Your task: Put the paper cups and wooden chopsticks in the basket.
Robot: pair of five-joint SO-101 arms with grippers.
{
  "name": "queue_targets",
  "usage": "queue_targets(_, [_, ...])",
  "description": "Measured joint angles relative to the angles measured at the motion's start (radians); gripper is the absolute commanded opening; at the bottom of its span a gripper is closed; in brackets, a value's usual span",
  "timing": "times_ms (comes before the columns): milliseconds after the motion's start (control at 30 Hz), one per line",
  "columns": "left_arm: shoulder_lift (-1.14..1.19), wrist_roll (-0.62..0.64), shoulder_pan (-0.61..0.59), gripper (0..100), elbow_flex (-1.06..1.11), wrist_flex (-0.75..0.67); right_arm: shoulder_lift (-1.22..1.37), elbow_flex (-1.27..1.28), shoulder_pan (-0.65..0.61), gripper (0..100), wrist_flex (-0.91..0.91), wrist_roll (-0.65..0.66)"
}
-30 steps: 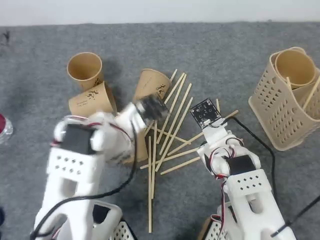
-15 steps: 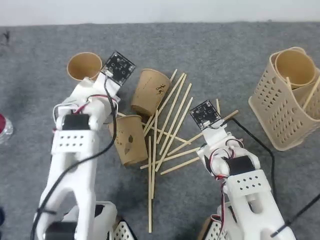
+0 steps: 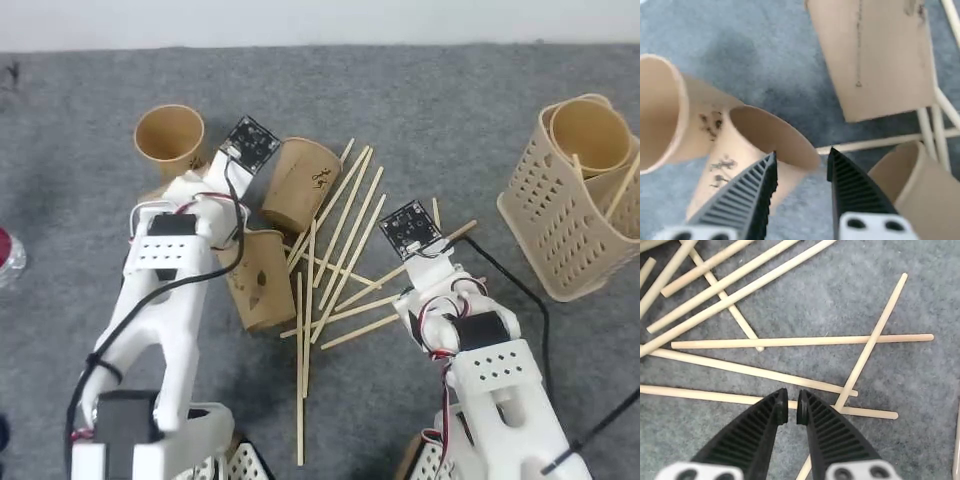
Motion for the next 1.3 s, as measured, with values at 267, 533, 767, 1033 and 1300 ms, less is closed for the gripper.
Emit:
queue_targets(267, [0.028, -0.002, 0.104, 17, -0.011, 0.178, 0.000, 0.000, 0.000, 5.8, 0.000, 0.000])
queue_targets(533, [0.028, -0.135, 0.193, 17, -0.021, 0.414, 0.000, 0.000, 0.000, 5.8, 0.000, 0.000])
queue_targets(767, [0.038, -0.157, 0.126, 17, -0.187, 0.525, 0.000, 0.000, -0.015, 5.8, 0.000, -0.002])
queue_targets(1033, [0.040, -0.157, -0.037, 16, -0.249, 0.577, 0.000, -0.107, -0.262, 5.9, 0.196, 0.002])
queue_targets(1300, [-0.040, -0.157, -0.170, 17, -0.258, 0.640, 0.000, -0.261, -0.319, 5.9, 0.331, 0.002])
